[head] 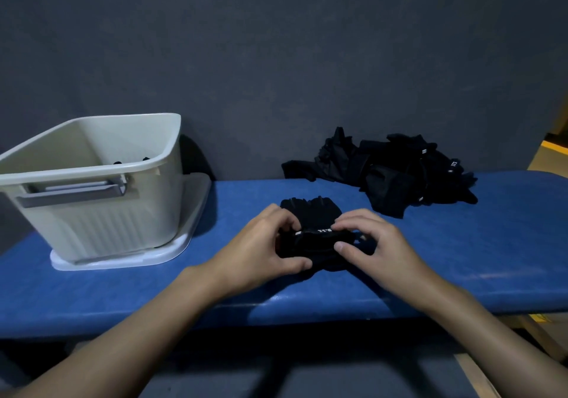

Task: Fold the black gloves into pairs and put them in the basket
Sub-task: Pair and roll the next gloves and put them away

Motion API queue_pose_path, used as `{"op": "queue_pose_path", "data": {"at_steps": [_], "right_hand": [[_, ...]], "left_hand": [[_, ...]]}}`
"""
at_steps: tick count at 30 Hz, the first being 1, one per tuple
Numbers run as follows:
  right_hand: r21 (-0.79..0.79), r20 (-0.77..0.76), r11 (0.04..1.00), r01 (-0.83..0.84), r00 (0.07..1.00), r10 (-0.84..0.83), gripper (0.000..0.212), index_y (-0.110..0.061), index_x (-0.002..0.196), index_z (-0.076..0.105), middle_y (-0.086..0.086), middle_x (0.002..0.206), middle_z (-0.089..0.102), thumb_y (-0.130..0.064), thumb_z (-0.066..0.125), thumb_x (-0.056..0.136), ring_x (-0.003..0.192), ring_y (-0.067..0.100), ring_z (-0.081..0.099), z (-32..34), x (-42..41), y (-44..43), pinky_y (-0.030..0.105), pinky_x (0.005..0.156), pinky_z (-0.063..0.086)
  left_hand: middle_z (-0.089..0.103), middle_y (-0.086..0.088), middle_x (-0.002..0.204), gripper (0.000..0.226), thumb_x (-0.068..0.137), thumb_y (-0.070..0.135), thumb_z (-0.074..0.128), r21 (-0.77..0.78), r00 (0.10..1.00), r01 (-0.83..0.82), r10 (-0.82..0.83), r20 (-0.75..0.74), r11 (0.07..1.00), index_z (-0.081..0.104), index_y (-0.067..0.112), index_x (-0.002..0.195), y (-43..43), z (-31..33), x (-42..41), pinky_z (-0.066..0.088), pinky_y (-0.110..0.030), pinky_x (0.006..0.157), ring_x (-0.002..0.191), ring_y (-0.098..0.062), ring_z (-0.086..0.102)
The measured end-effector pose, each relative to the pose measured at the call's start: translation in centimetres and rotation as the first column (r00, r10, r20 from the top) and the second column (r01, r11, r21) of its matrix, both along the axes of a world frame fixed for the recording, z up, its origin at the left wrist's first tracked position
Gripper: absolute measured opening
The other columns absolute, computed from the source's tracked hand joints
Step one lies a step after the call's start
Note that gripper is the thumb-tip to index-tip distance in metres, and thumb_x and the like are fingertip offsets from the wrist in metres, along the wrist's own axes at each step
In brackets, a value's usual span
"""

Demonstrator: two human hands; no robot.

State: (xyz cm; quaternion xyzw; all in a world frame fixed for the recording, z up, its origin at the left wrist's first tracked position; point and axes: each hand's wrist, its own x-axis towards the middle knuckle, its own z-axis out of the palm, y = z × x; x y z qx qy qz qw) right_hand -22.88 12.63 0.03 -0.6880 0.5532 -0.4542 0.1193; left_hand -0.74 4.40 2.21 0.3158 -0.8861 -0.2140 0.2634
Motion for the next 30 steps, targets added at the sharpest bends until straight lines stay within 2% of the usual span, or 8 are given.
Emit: {"op": "queue_pose_path", "data": {"at_steps": [6,10,14,17,20,23,27,30], "right_hand": [[0.014,-0.09,1.0,0.02,0.996,-0.019,0.024,-0.027,0.109,0.071,-0.019,0.11,0.062,-0.019,0.073,0.086,0.109,0.007,0.059,-0.4,-0.4,-0.3,0.036,0.095,0.048],[0.061,-0.107,0.998,0.021,0.994,-0.014,0.035,-0.029,0.116,0.067,-0.021,0.11,0.061,-0.02,0.076,0.083,0.105,0.002,0.059,-0.7,-0.3,-0.4,0.026,0.093,0.048],[0.079,-0.098,0.996,0.029,0.995,-0.021,0.038,-0.028,0.116,0.066,-0.02,0.107,0.06,-0.016,0.076,0.082,0.103,0.0,0.058,-0.7,0.0,-0.4,0.014,0.088,0.043],[0.072,-0.066,0.996,0.05,0.997,-0.045,0.038,-0.029,0.113,0.066,-0.02,0.103,0.061,-0.013,0.077,0.081,0.1,-0.001,0.058,-0.5,0.0,-0.4,0.009,0.085,0.04],[0.056,-0.057,0.996,0.069,0.996,-0.066,0.032,-0.031,0.106,0.068,-0.02,0.101,0.063,-0.013,0.077,0.081,0.099,0.0,0.06,-0.3,0.0,-0.4,0.01,0.085,0.042],[0.04,-0.045,0.997,0.068,0.997,-0.066,0.025,-0.025,0.102,0.072,-0.016,0.098,0.065,-0.01,0.075,0.081,0.097,0.003,0.061,-0.2,0.2,-0.4,0.016,0.086,0.046],[-0.021,-0.014,0.996,0.085,0.996,-0.085,0.025,-0.024,0.096,0.071,-0.013,0.099,0.066,-0.005,0.075,0.08,0.098,0.003,0.06,0.0,0.4,-0.5,0.013,0.086,0.044],[-0.091,0.013,0.991,0.095,0.995,-0.094,0.026,-0.016,0.098,0.072,-0.009,0.104,0.066,0.0,0.075,0.078,0.102,0.003,0.061,0.1,0.6,-0.7,0.011,0.087,0.043]], "left_hand": [[0.048,0.014,0.1,0.051,0.066,0.047,0.086,-0.034,1.0,0.004,-0.004,0.021,0.999,0.053,0.031,0.102,0.5,-0.5,-0.1,0.044,-0.02,0.07,0.084,-0.007,0.051],[0.048,0.015,0.1,0.045,0.07,0.045,0.081,-0.06,1.0,0.0,0.001,0.025,0.998,0.053,0.032,0.104,0.3,-0.6,0.0,0.048,-0.028,0.075,0.085,-0.006,0.054],[0.051,0.015,0.101,0.04,0.076,0.04,0.08,-0.072,1.0,0.019,-0.017,0.02,0.997,0.058,0.029,0.108,0.0,-0.7,0.0,0.047,-0.022,0.078,0.089,-0.006,0.054],[0.055,0.011,0.101,0.035,0.08,0.028,0.08,-0.056,0.998,0.045,-0.047,-0.03,0.997,0.063,0.024,0.111,-0.5,-0.8,0.1,0.045,-0.018,0.077,0.087,-0.008,0.055],[0.058,0.01,0.099,0.03,0.082,0.015,0.077,-0.079,0.997,0.051,-0.056,-0.057,0.996,0.067,0.02,0.11,-0.8,-1.0,0.1,0.042,-0.014,0.075,0.086,-0.009,0.056],[0.059,0.01,0.094,0.024,0.084,0.008,0.073,-0.117,0.992,0.045,-0.058,-0.112,0.992,0.071,0.019,0.105,-0.8,-1.0,-0.1,0.044,-0.016,0.074,0.083,-0.013,0.058],[0.061,0.011,0.094,0.021,0.084,0.006,0.073,-0.152,0.98,0.042,-0.071,-0.187,0.987,0.073,0.016,0.103,-0.8,-0.9,-0.5,0.05,-0.026,0.077,0.083,-0.013,0.061],[0.064,0.009,0.1,0.022,0.084,0.005,0.074,-0.194,0.97,0.041,-0.086,-0.227,0.98,0.072,0.012,0.105,-0.7,-0.8,-0.6,0.05,-0.022,0.082,0.089,-0.008,0.062]]}}
